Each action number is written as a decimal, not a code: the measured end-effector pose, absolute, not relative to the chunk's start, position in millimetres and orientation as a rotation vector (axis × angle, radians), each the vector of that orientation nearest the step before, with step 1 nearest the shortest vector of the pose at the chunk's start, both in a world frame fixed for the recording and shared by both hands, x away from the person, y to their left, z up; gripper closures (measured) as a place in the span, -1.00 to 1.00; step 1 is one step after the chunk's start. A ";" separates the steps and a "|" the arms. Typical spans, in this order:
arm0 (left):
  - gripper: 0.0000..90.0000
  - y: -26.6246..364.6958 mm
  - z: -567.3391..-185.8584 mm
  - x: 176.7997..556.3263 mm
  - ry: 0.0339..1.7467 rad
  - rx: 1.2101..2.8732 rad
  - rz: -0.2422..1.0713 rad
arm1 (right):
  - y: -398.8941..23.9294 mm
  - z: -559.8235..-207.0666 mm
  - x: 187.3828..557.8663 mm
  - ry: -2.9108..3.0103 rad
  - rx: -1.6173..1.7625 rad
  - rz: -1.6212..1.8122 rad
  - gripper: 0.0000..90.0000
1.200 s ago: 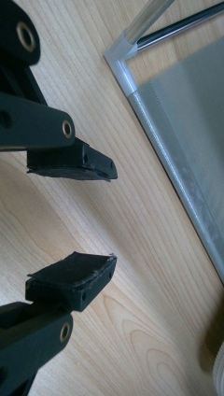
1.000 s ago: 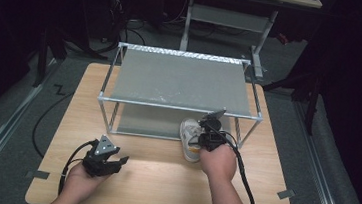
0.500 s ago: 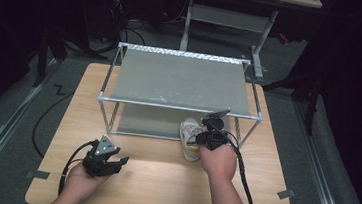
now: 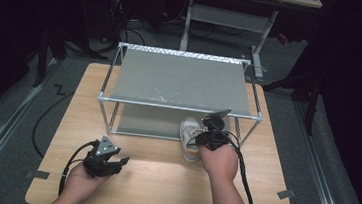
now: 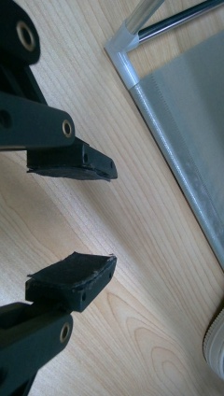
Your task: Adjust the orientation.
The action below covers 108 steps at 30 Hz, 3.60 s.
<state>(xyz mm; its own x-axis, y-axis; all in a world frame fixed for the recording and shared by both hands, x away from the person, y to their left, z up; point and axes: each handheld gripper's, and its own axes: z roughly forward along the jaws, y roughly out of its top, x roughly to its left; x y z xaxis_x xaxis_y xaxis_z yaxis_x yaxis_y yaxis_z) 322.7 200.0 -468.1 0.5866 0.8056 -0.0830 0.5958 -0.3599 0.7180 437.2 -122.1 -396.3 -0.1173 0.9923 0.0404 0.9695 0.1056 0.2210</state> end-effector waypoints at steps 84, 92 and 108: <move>0.91 30.7 -477.7 390.8 1.255 1.824 0.541 | -202.5 -467.8 390.1 2.042 1.448 0.947 0.97; 0.59 116.7 -470.4 344.0 1.261 1.901 0.500 | -234.2 -464.3 362.5 2.078 1.450 0.886 0.89; -0.10 226.4 -471.9 312.7 1.359 1.926 0.443 | -264.6 -458.6 313.5 2.038 1.429 0.898 0.11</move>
